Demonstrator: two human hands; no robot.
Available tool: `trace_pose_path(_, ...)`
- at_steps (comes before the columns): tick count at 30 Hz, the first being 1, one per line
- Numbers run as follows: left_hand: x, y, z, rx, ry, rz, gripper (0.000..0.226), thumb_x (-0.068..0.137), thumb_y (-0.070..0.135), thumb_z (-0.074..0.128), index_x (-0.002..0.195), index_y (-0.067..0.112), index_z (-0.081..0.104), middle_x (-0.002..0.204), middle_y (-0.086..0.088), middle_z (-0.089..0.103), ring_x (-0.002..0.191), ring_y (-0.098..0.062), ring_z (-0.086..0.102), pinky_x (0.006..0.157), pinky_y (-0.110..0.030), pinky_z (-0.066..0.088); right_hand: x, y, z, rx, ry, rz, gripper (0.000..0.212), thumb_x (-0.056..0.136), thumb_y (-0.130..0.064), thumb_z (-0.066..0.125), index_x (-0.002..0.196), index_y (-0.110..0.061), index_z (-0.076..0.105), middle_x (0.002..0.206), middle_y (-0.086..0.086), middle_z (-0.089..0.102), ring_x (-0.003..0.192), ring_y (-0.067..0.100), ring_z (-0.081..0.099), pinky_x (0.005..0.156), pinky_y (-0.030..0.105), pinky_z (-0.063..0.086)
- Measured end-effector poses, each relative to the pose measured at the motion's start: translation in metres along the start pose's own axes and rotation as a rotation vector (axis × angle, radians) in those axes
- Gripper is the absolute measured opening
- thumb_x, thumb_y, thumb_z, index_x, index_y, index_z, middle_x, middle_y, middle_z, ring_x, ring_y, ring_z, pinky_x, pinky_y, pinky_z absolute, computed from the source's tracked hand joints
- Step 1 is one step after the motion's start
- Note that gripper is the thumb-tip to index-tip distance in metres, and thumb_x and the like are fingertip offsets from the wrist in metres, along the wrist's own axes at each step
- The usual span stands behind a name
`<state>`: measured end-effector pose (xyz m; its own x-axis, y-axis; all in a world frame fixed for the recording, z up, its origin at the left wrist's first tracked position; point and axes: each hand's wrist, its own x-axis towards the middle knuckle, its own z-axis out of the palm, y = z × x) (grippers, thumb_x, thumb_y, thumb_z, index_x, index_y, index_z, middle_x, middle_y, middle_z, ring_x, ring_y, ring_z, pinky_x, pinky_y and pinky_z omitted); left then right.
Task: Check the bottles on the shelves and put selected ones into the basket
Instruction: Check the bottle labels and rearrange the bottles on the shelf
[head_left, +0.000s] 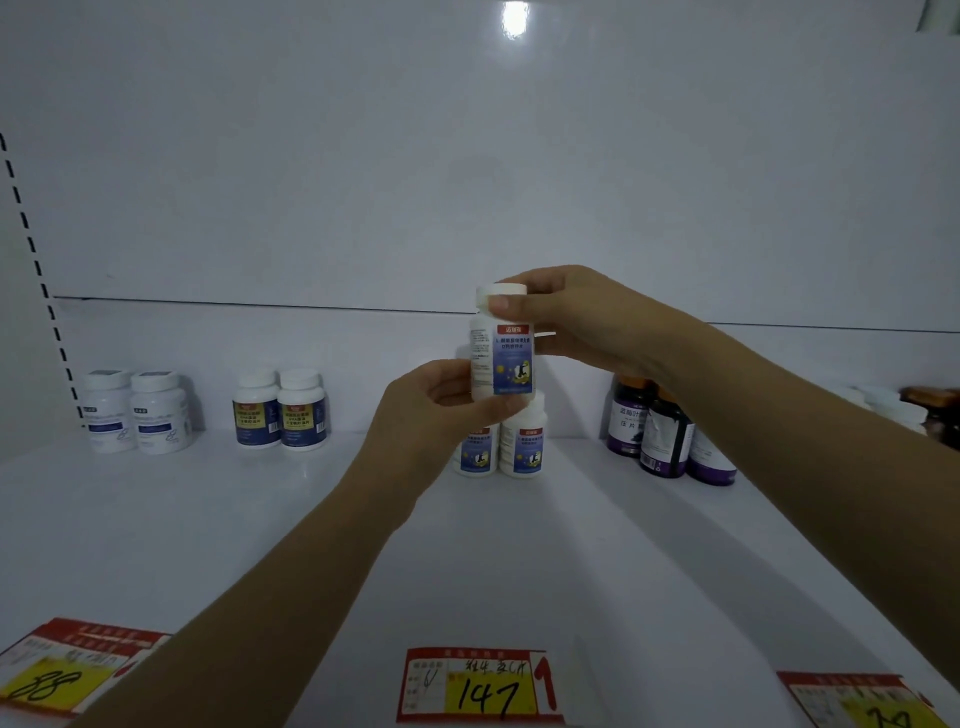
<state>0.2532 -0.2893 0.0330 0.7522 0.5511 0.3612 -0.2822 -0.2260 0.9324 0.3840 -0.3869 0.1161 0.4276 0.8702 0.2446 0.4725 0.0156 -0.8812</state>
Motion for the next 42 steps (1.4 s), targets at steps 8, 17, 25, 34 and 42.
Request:
trace_pose_path(8, 0.017, -0.001, -0.007, 0.362, 0.239, 0.447, 0.049, 0.068, 0.014, 0.083, 0.111, 0.018, 0.061, 0.108, 0.007, 0.067, 0.101, -0.009, 0.063, 0.089, -0.027, 0.052, -0.025, -0.011, 0.016, -0.303, 0.178, -0.412, 0.041, 0.073, -0.019, 0.08, 0.109, -0.023, 0.06, 0.11, -0.012, 0.066, 0.104, 0.001, 0.061, 0.09, 0.021, 0.052)
trace_pose_path(17, 0.03, 0.014, -0.014, 0.612, 0.407, 0.975, 0.051, 0.078, 0.034, 0.068, 0.115, 0.0, 0.062, 0.113, -0.011, 0.067, 0.102, -0.013, 0.06, 0.088, -0.017, 0.049, -0.043, 0.002, 0.032, -0.501, 0.457, -0.93, 0.049, 0.077, -0.014, 0.078, 0.119, 0.001, 0.057, 0.12, 0.011, 0.063, 0.112, 0.021, 0.061, 0.093, 0.036, 0.052)
trace_pose_path(25, 0.013, 0.055, -0.011, 0.255, 0.078, 0.382, 0.044, 0.065, 0.023, 0.084, 0.105, 0.015, 0.069, 0.094, 0.006, 0.073, 0.088, -0.005, 0.068, 0.084, -0.019, 0.053, -0.031, -0.052, 0.013, -0.248, 0.34, -0.465, 0.036, 0.083, -0.028, 0.071, 0.115, -0.018, 0.058, 0.106, -0.001, 0.068, 0.092, 0.01, 0.068, 0.08, 0.026, 0.057)
trace_pose_path(34, 0.005, 0.069, -0.019, -0.164, -0.251, -0.569, 0.06, 0.073, 0.044, 0.07, 0.104, -0.007, 0.063, 0.093, -0.015, 0.072, 0.08, -0.022, 0.068, 0.078, -0.028, 0.052, -0.007, -0.033, 0.007, -0.002, 0.116, 0.451, 0.034, 0.086, -0.039, 0.066, 0.094, -0.007, 0.058, 0.09, 0.012, 0.058, 0.061, 0.017, 0.064, 0.047, 0.021, 0.055)
trace_pose_path(42, 0.003, 0.06, -0.02, -0.125, -0.248, -0.499, 0.045, 0.078, 0.036, 0.068, 0.105, 0.0, 0.065, 0.098, -0.014, 0.073, 0.088, -0.02, 0.07, 0.086, -0.029, 0.052, -0.009, -0.022, 0.009, 0.045, 0.167, 0.328, 0.026, 0.085, -0.036, 0.068, 0.088, -0.011, 0.063, 0.082, 0.009, 0.063, 0.059, 0.016, 0.064, 0.054, 0.023, 0.057)
